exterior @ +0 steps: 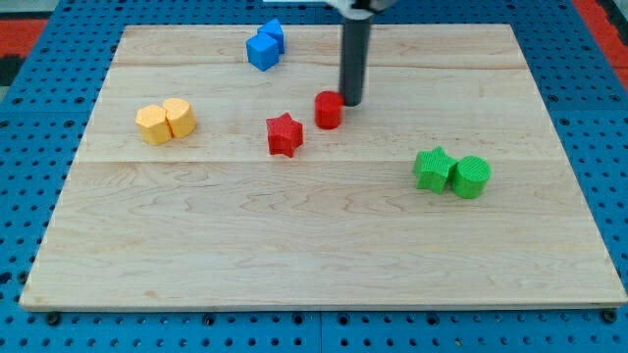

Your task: Push the green circle and the green star above the yellow heart

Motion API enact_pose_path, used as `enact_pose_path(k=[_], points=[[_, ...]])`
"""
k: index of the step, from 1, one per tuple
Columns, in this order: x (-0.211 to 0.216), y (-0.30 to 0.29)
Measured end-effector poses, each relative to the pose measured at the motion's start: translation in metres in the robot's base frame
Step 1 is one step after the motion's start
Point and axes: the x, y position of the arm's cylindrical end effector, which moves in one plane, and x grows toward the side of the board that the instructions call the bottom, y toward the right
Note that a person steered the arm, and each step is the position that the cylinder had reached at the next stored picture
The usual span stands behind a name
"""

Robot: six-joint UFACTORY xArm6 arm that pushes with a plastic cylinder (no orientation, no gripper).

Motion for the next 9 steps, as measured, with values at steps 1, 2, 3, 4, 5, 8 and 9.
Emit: enact_pose_path(k=[1, 2, 3, 4, 5, 8, 9], points=[[0.007, -0.036], [0.007, 0.007], [0.006, 0.043], [0.007, 0.123], [0.021, 0.231], [0.164, 0.277], [0.164, 0.275]])
